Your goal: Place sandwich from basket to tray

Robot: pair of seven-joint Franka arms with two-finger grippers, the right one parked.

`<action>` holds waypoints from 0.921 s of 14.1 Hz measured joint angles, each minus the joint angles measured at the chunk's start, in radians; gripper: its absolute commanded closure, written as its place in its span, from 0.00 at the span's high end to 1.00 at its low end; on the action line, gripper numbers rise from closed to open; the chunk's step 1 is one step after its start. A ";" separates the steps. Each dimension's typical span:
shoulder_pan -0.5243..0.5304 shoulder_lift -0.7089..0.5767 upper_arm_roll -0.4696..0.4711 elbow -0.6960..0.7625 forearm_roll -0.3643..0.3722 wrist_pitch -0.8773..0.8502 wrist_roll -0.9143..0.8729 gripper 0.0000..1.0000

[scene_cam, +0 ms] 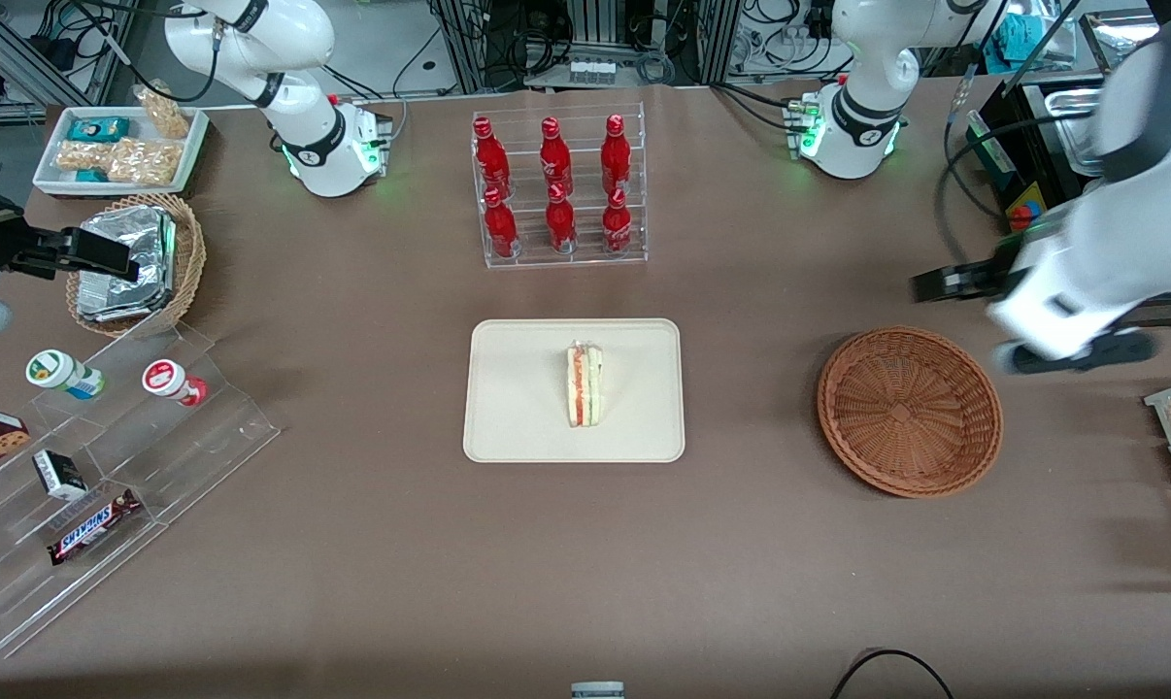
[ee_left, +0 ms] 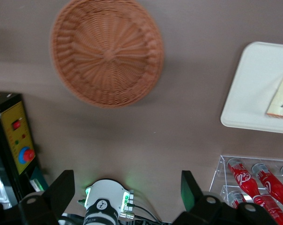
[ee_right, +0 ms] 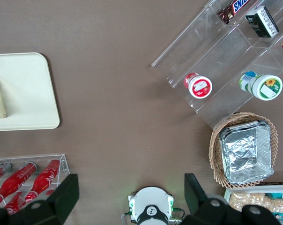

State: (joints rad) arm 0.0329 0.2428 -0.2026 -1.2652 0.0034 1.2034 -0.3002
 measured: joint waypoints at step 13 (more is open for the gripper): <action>0.091 -0.207 -0.004 -0.273 0.060 0.133 0.070 1.00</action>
State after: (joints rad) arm 0.1234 0.0358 -0.2063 -1.5380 0.0635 1.3361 -0.2301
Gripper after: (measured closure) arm 0.000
